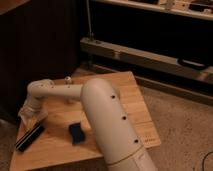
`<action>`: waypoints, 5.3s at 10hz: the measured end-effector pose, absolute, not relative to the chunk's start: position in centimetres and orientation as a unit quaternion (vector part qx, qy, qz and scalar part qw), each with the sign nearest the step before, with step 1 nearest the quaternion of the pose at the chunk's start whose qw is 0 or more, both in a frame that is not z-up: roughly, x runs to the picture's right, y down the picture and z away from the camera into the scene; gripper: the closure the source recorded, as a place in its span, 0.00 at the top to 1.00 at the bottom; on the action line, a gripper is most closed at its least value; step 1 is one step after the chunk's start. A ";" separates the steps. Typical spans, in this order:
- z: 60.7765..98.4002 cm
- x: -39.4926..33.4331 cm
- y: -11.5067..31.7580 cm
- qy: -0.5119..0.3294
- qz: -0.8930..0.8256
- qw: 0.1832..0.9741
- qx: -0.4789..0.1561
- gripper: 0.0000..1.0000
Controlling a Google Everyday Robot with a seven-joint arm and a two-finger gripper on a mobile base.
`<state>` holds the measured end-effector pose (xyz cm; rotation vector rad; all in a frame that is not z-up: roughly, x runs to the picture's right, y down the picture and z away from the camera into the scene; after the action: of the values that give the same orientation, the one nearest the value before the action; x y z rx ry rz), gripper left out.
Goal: Pick up the ceramic cup
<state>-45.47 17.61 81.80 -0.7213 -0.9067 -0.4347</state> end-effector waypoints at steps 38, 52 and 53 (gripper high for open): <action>78.1 -40.5 15.3 -0.444 -0.185 0.822 -0.304 0.80; 72.1 -36.9 10.6 -0.476 -0.153 0.831 -0.244 0.80; 72.2 -36.7 10.6 -0.472 -0.150 0.832 -0.248 0.80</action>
<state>-36.73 10.57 72.21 -0.5257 -1.0015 -0.3185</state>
